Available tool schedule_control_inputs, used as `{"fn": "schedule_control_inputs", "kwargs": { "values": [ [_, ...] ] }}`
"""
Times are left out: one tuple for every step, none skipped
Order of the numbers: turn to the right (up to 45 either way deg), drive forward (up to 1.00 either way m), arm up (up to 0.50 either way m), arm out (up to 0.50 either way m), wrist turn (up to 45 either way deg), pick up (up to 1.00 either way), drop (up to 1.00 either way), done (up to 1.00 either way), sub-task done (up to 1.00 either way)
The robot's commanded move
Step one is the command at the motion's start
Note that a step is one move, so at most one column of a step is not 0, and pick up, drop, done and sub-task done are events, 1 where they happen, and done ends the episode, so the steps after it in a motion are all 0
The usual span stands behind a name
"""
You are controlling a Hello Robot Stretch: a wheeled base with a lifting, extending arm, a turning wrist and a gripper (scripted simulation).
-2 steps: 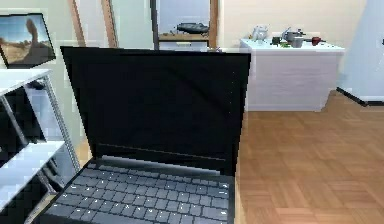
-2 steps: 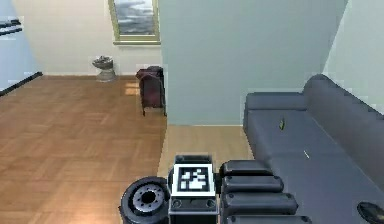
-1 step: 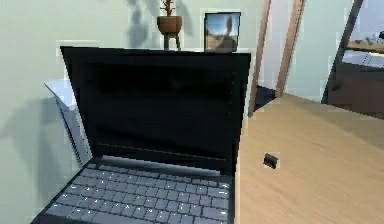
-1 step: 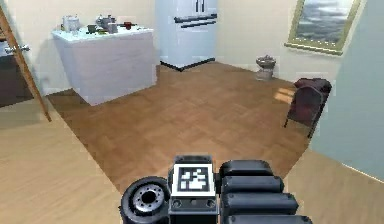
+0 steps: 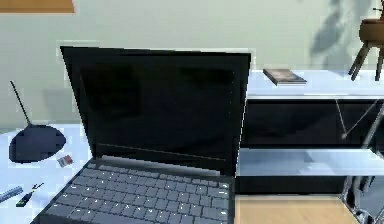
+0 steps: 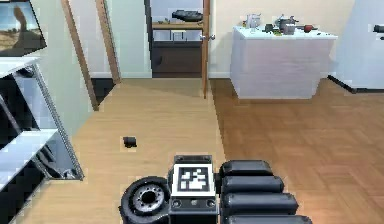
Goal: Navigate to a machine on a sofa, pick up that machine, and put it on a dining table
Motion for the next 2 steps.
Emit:
{"fn": "schedule_control_inputs", "kwargs": {
  "values": [
    [-9.0,0.0,0.0,0.0,0.0,0.0,0.0,0.0,0.0],
    [45.0,0.0,0.0,0.0,0.0,0.0,0.0,0.0,0.0]
  ]
}}
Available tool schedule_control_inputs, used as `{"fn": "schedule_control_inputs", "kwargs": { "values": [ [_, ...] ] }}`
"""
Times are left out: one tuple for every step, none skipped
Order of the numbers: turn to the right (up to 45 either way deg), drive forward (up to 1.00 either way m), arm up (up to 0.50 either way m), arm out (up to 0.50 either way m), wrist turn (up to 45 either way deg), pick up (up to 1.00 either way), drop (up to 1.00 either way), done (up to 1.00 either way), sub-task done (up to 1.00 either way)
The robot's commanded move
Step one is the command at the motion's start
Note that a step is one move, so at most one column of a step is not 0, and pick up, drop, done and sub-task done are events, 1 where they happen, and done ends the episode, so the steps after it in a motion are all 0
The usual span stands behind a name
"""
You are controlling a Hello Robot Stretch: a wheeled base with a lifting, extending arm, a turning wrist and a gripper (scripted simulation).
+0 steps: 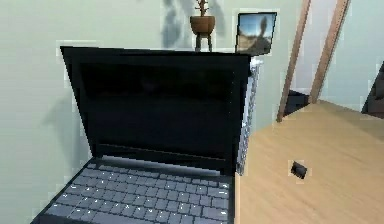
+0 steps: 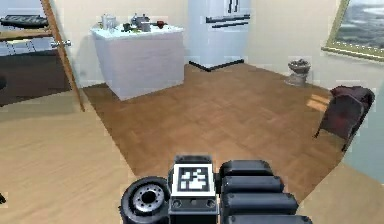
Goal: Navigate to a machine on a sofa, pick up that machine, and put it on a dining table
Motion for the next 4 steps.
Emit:
{"fn": "schedule_control_inputs", "kwargs": {
  "values": [
    [45.0,0.0,0.0,0.0,0.0,0.0,0.0,0.0,0.0],
    [45.0,0.0,0.0,0.0,0.0,0.0,0.0,0.0,0.0],
    [18.0,0.0,0.0,0.0,0.0,0.0,0.0,0.0,0.0],
    [45.0,0.0,0.0,0.0,0.0,0.0,0.0,0.0,0.0]
  ]
}}
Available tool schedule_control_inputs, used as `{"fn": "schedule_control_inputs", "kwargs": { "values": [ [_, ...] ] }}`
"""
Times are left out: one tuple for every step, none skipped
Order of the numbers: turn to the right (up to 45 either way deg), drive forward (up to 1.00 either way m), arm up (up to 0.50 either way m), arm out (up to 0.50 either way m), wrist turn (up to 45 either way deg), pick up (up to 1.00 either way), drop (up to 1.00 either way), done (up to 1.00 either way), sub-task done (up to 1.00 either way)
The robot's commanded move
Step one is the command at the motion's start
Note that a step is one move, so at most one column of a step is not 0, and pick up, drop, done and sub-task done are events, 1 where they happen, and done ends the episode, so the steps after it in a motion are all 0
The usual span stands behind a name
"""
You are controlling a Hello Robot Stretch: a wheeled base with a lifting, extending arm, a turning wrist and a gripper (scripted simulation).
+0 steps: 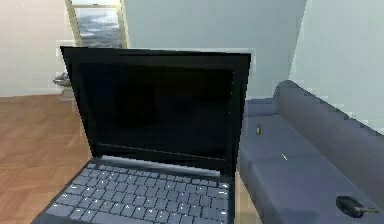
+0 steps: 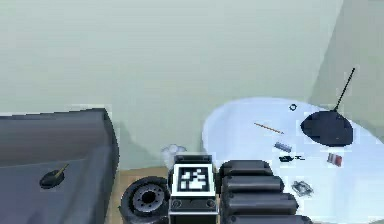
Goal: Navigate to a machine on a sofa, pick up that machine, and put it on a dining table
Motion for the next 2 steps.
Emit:
{"fn": "schedule_control_inputs", "kwargs": {
  "values": [
    [45.0,0.0,0.0,0.0,0.0,0.0,0.0,0.0,0.0],
    [45.0,0.0,0.0,0.0,0.0,0.0,0.0,0.0,0.0]
  ]
}}
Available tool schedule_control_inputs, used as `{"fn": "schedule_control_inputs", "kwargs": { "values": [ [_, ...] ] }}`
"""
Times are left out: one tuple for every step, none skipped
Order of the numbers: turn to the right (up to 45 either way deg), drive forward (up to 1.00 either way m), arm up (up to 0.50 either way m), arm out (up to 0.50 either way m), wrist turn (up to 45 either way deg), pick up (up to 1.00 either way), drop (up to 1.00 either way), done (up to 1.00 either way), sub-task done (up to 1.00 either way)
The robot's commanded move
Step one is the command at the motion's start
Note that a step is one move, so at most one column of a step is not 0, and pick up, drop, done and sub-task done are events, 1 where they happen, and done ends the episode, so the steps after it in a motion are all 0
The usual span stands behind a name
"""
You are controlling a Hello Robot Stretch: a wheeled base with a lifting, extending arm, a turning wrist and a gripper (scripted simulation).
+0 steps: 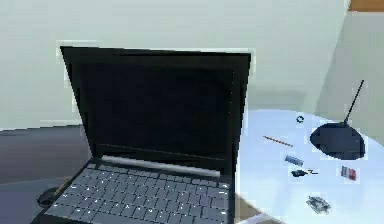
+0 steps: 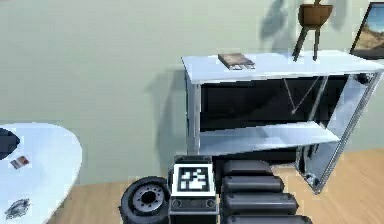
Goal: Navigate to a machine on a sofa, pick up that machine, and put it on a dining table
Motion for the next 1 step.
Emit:
{"fn": "schedule_control_inputs", "kwargs": {
  "values": [
    [12.0,0.0,0.0,0.0,0.0,0.0,0.0,0.0,0.0]
  ]
}}
